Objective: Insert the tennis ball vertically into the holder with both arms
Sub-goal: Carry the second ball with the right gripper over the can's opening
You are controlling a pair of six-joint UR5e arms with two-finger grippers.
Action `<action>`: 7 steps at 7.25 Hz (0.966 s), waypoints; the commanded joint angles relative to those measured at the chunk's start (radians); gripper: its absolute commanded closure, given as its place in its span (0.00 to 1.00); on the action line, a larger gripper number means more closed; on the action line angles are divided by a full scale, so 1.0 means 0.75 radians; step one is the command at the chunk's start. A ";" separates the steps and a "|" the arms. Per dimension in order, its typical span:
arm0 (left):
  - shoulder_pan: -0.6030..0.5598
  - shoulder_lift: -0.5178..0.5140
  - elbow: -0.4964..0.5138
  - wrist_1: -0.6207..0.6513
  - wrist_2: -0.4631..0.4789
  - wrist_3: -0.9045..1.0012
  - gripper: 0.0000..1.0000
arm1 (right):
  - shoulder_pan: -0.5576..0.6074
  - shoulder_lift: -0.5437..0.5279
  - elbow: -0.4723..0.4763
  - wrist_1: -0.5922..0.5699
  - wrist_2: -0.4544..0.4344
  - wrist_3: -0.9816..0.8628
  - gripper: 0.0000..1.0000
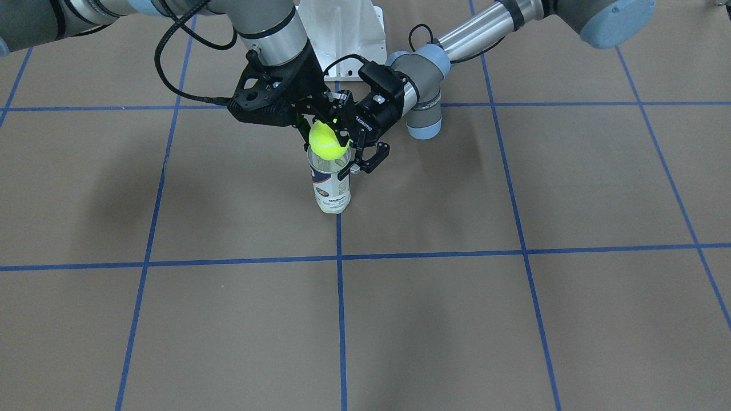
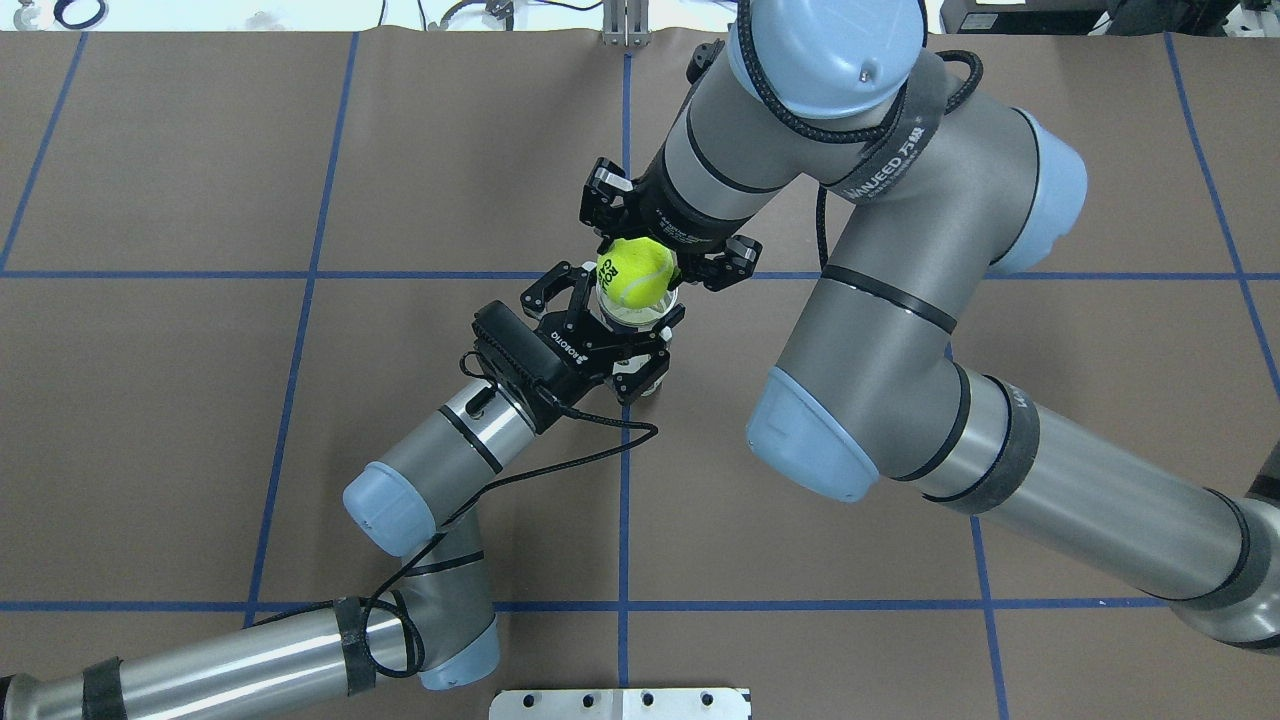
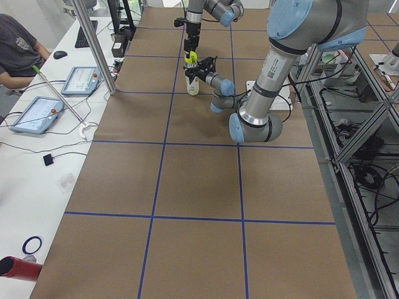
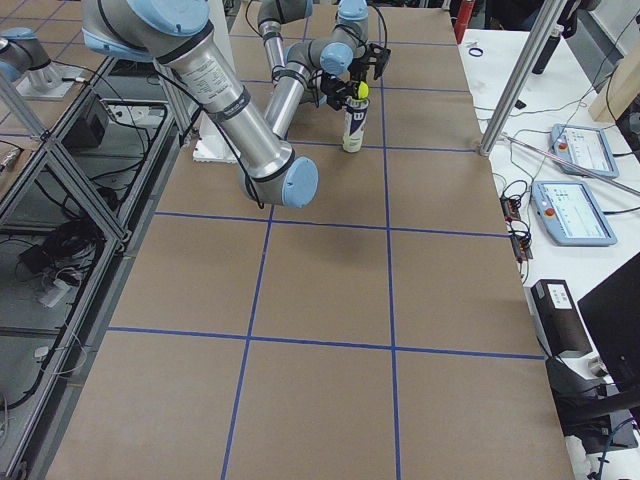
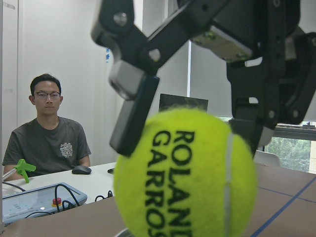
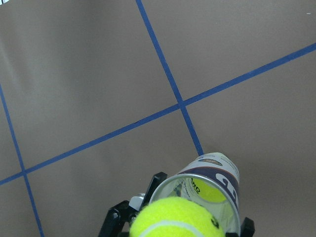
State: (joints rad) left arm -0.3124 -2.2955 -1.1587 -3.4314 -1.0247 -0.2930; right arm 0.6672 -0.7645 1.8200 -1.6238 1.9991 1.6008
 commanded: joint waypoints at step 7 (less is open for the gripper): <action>0.001 0.003 0.001 0.000 0.000 0.000 0.14 | -0.012 0.005 -0.044 0.001 -0.011 0.001 0.33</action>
State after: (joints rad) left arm -0.3114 -2.2934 -1.1582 -3.4315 -1.0247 -0.2930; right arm 0.6619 -0.7609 1.7967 -1.6229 1.9923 1.6000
